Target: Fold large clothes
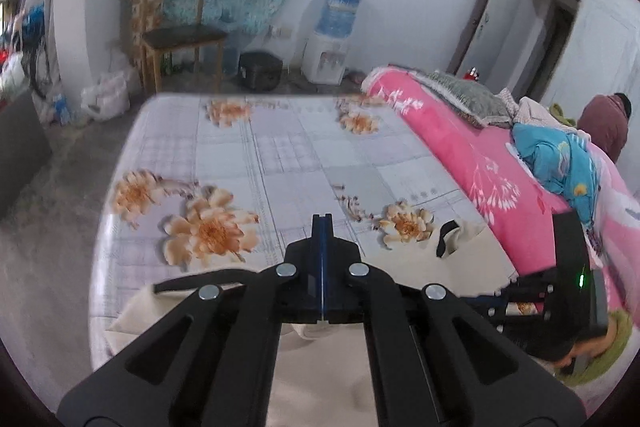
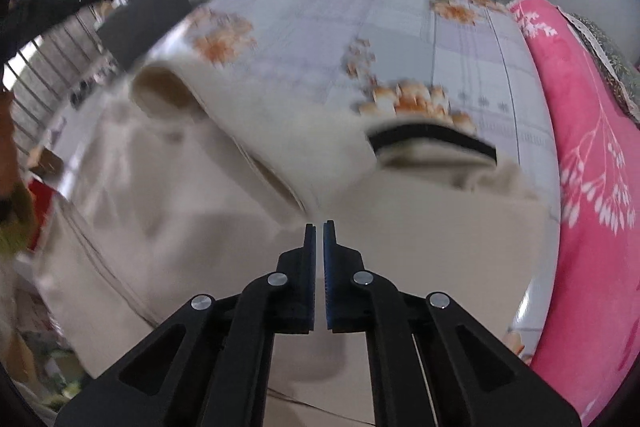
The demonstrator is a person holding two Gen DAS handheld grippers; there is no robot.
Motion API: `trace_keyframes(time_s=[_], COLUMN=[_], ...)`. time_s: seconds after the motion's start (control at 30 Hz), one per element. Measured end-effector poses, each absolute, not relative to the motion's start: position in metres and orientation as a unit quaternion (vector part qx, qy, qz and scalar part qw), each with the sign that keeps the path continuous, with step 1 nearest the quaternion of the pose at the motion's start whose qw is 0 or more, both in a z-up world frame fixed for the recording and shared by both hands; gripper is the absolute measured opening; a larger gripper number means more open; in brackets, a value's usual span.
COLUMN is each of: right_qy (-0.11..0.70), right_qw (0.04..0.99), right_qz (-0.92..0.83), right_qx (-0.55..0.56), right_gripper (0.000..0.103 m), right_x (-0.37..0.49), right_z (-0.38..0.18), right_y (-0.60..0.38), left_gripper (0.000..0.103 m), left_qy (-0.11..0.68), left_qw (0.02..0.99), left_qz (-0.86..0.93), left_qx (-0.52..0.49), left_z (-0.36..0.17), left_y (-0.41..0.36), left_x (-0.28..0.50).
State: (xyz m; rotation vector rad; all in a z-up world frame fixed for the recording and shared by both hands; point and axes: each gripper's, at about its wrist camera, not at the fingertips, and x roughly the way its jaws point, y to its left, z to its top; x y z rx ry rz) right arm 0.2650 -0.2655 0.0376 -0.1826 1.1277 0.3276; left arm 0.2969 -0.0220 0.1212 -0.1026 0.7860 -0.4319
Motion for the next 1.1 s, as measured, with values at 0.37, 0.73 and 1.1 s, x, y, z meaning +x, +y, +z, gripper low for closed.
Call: trace_keyframes(time_s=[0.37, 0.73, 1.1], right_qy=[0.511, 0.499, 0.592], right_qw=[0.84, 0.849, 0.795], right_qz=[0.176, 0.172, 0.132], right_qx=[0.053, 0.027, 0.019], right_gripper=[0.029, 0.065, 0.036], right_x=[0.279, 0.393, 0.462], right_z=[0.066, 0.083, 0.029], right_y=[-0.316, -0.263, -0.251], left_gripper=[0.0, 0.044, 0.053], left_qy=[0.494, 0.449, 0.505], left_qw=[0.841, 0.877, 0.856], left_qz=[-0.213, -0.17, -0.108], left_qx=[-0.054, -0.038, -0.027], left_z=[0.029, 0.064, 0.035], left_y=[-0.034, -0.029, -0.032], left_x=[0.315, 0.336, 0.394])
